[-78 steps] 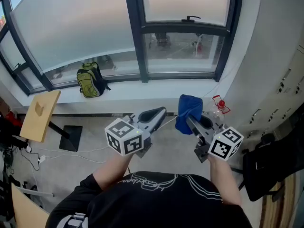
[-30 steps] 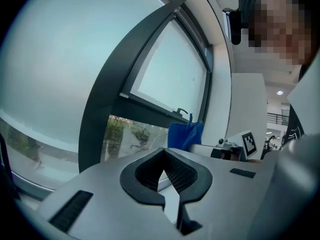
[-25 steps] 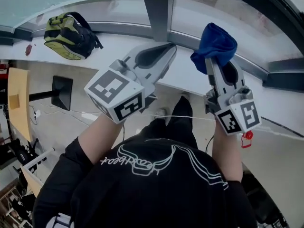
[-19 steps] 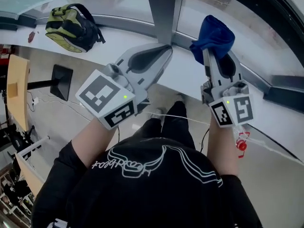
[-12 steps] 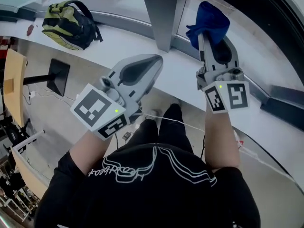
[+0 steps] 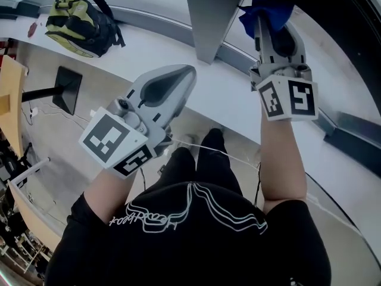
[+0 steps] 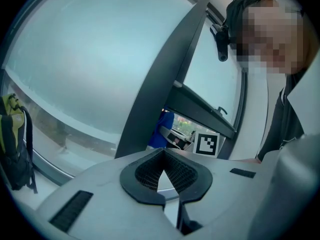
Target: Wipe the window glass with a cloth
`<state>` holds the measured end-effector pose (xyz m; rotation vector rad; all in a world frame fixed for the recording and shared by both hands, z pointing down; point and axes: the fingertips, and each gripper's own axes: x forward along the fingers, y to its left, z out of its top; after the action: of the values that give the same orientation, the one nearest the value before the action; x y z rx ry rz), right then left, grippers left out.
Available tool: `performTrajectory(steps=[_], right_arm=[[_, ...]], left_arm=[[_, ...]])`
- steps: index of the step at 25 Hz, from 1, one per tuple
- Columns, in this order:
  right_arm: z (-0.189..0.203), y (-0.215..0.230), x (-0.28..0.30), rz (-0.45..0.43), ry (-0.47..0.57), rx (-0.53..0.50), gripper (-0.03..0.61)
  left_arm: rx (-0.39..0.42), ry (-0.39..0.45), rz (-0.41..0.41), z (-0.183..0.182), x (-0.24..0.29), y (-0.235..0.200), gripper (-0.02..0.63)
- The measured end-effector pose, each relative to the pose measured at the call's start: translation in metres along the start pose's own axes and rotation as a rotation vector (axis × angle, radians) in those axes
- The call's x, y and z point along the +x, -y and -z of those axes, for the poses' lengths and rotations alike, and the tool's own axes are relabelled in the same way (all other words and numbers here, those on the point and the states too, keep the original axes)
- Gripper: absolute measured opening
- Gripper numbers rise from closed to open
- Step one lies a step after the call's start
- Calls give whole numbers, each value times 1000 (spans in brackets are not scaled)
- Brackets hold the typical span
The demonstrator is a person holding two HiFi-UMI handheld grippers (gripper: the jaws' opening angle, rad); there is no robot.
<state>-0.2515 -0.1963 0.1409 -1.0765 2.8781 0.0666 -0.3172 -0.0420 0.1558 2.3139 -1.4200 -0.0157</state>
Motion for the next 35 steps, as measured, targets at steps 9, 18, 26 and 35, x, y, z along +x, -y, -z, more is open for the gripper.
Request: performTrajectory(steps=[9,18,26,35], right_arm=[[7,2,14,70,-30,-72,67],[9,18,18,176,-20,-74,67],[15,27,6,228,-27,-65,67],[21,63,-36,261,-41,-73,67]], left_arm=[[-31,14,37,12,-8,-5,6],[-21,32,69,8,1,-18,6],[-14,35,73,3,14,-13,6],[-3,26,69,6,35,18,6]])
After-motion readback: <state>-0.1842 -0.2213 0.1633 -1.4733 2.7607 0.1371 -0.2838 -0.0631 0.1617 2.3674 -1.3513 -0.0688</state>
